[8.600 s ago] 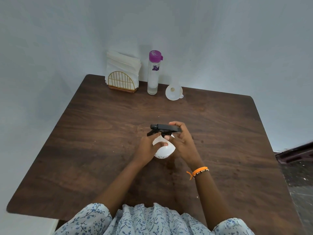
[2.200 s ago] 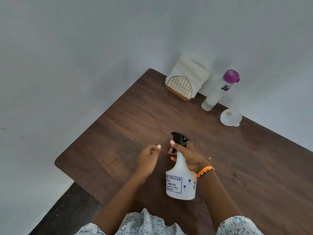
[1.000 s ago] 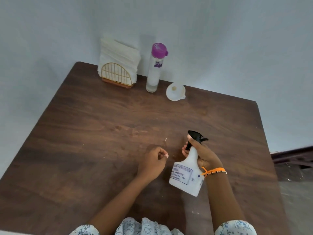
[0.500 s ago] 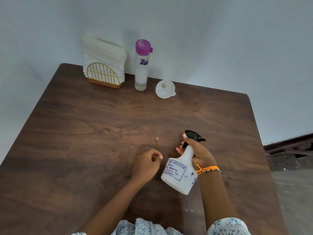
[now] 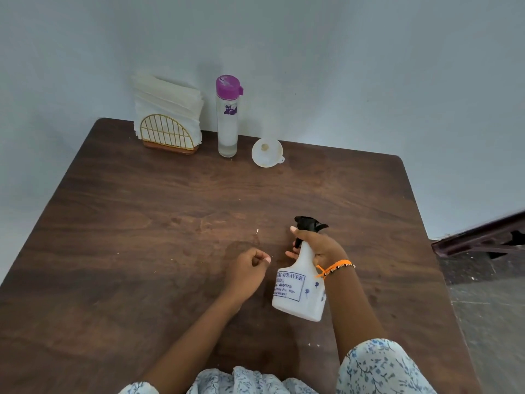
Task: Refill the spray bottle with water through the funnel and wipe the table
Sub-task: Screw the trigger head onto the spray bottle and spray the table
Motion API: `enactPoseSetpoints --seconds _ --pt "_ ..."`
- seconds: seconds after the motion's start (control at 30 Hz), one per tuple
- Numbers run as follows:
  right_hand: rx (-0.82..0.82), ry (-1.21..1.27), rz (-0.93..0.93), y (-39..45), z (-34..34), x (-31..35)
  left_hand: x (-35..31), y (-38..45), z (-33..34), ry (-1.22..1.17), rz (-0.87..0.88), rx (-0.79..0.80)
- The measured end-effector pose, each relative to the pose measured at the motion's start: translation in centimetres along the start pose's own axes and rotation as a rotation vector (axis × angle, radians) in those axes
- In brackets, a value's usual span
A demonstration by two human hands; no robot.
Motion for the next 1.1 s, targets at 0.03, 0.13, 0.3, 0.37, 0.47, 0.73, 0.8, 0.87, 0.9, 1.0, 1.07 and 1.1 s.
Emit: enactPoseSetpoints --seconds 0.03,0.13,0.3,0.37,0.47,0.73,0.8,0.87,0.9,1.0,1.07,1.1 --pt "0.000 -0.010 -0.006 -0.1 -0.1 0.0 -0.2 -0.1 0.1 -0.010 0.004 0.007" --pt "0.033 -0.017 -0.036 -0.4 -0.2 -0.3 -0.6 -0.3 0.2 -0.026 0.015 0.019" --pt "-0.002 -0.198 -0.183 -1.2 0.2 -0.2 -0.6 -0.5 0.2 -0.029 0.018 0.026" --pt "-0.094 -0.370 -0.267 -1.7 0.4 0.0 -0.7 -0.5 0.2 -0.027 0.016 0.025" --pt "-0.180 -0.627 -0.362 -1.9 0.5 0.1 -0.7 -0.5 0.3 -0.042 0.008 0.045" --pt "-0.155 -0.536 -0.296 -1.2 -1.4 1.0 -0.6 -0.4 0.3 -0.061 0.015 0.053" --pt "-0.101 -0.482 -0.245 -0.5 -1.3 0.7 -0.6 -0.3 0.4 -0.059 0.016 0.049" --pt "-0.059 -0.425 -0.221 -0.1 -1.2 0.7 -0.7 -0.2 0.5 -0.062 0.020 0.055" --pt "-0.043 -0.402 -0.216 0.0 -1.0 0.8 -0.7 -0.2 0.6 -0.069 0.021 0.061" --pt "-0.051 -0.330 -0.217 0.0 -0.7 1.3 -0.8 -0.2 0.6 -0.078 0.017 0.074" --pt "-0.073 -0.253 -0.181 0.0 -0.8 1.5 -0.7 -0.1 0.5 -0.094 0.010 0.070" --pt "-0.075 -0.220 -0.154 0.0 -0.9 1.7 -0.7 -0.1 0.4 -0.102 0.006 0.069"
Point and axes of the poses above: each hand's wrist, its own y-axis towards the middle knuckle, its own z-axis out of the palm, x = y × z, the point moved 3 cm from there along y, towards the middle knuckle, and after that the axes turned 8 degrees about x, right-handed, at the moved point
